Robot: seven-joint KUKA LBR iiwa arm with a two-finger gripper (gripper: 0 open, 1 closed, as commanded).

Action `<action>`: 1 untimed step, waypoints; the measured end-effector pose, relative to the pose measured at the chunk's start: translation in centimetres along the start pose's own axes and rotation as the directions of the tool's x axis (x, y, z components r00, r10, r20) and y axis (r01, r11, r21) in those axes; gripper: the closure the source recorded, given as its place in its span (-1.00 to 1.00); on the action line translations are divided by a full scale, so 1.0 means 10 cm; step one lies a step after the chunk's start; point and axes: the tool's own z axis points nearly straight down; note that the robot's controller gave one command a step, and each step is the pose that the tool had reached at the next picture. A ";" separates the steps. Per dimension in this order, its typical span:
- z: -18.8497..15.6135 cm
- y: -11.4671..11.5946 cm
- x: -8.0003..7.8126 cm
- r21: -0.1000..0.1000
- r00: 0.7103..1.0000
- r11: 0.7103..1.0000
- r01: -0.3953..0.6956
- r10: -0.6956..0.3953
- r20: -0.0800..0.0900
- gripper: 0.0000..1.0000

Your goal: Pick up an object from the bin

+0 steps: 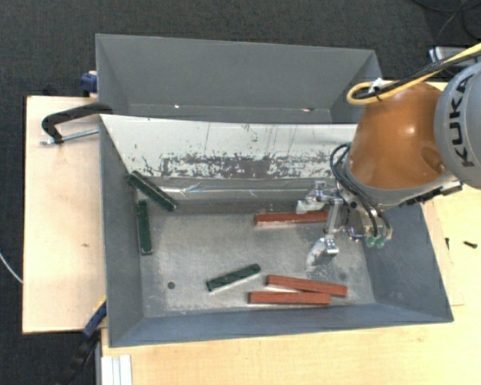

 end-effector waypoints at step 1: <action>0.86 0.26 -0.58 0.002 0.999 1.000 0.024 -0.024 0.031 1.00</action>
Offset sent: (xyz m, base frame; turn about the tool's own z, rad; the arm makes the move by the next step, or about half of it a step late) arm 0.0000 0.0000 0.0000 0.0000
